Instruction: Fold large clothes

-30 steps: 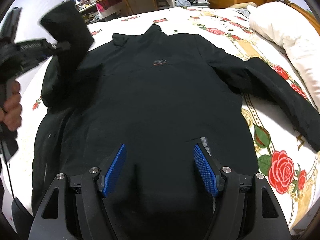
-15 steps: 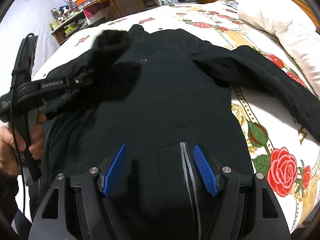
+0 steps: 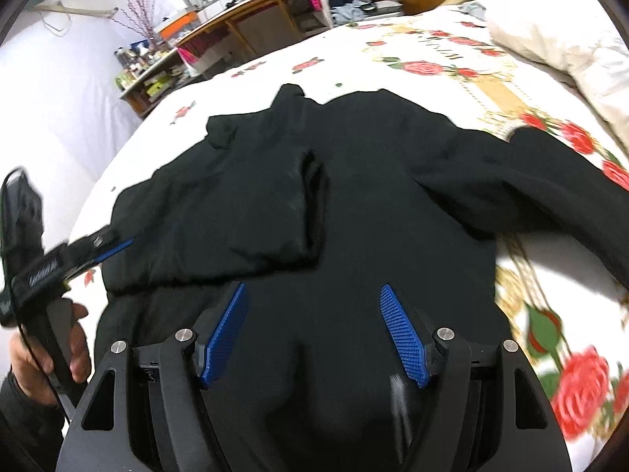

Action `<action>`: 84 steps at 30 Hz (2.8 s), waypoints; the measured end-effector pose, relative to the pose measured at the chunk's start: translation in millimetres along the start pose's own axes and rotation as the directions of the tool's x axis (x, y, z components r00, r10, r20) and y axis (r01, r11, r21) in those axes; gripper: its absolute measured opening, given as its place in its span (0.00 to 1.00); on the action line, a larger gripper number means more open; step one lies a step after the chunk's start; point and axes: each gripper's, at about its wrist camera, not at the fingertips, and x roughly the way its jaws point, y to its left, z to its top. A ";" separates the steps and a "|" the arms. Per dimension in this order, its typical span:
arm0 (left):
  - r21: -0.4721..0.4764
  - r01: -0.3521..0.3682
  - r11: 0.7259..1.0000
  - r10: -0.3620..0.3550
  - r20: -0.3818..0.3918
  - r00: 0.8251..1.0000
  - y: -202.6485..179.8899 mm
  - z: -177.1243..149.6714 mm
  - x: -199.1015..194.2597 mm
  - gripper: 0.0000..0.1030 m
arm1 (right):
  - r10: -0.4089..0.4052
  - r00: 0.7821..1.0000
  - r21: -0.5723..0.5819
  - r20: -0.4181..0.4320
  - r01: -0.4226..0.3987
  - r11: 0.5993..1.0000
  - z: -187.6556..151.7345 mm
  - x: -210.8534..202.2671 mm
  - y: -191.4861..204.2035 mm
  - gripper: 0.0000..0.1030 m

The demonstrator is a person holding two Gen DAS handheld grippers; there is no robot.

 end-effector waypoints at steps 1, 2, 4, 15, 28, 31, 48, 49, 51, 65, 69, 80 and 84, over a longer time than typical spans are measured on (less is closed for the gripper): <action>-0.016 -0.036 0.999 0.036 0.014 0.999 14.1 3.7 -5.4 0.83 | 0.010 1.000 -0.001 -0.005 -0.010 1.000 5.4 7.4 1.6 0.68; -0.034 -0.067 0.997 0.068 0.020 0.997 27.1 6.9 -8.5 0.83 | 0.024 1.000 0.001 -0.018 -0.024 1.000 13.4 17.8 2.9 0.68; -0.081 -0.123 0.989 0.126 0.024 0.992 56.4 13.9 -13.6 0.83 | 0.057 0.998 0.013 -0.040 -0.057 0.998 27.3 38.4 4.0 0.68; -0.175 -0.261 0.949 0.265 -0.002 0.964 123.3 12.3 13.7 0.82 | 0.002 0.994 0.019 -0.114 0.000 1.000 53.7 95.9 8.8 0.07; -0.128 -0.266 0.956 0.269 0.013 0.963 113.4 9.3 17.2 0.77 | -0.170 0.983 -0.052 -0.068 0.166 0.985 60.6 67.7 -6.6 0.14; -0.125 -0.275 0.953 0.283 0.046 0.958 115.2 22.6 13.4 0.77 | -0.206 0.978 -0.066 0.039 0.208 0.976 69.4 47.9 2.3 0.14; -0.099 -0.325 0.941 0.328 0.013 0.945 111.6 1.2 24.8 0.71 | -0.163 0.985 -0.126 -0.048 0.156 0.980 59.1 83.6 12.0 0.14; -0.102 -0.329 0.939 0.331 -0.005 0.944 114.0 -5.5 26.2 0.71 | -0.157 0.986 -0.125 -0.049 0.150 0.981 53.8 82.0 11.3 0.14; -0.075 -0.351 0.933 0.348 -0.056 0.936 118.0 -21.4 37.5 0.71 | -0.156 0.983 -0.131 -0.099 0.142 0.981 41.3 93.1 8.1 0.14; -0.084 -0.301 0.950 0.297 -0.054 0.953 57.7 -80.2 -41.0 0.71 | -0.168 0.984 -0.051 -0.062 0.165 0.985 -23.3 -3.6 -24.7 0.64; -0.084 -0.294 0.952 0.289 -0.071 0.955 36.8 -109.2 -61.6 0.71 | -0.194 0.978 0.017 -0.075 0.196 0.980 -52.5 -39.3 -51.0 0.64; -0.034 -0.261 0.965 0.260 -0.024 0.965 -13.2 -114.4 -107.6 0.71 | -0.236 0.972 0.176 -0.004 0.233 0.956 -77.8 -115.4 -98.4 0.64; -0.025 -0.257 0.966 0.257 -0.008 0.966 -21.6 -112.1 -114.8 0.71 | -0.236 0.972 0.215 0.010 0.229 0.949 -81.7 -125.7 -113.8 0.64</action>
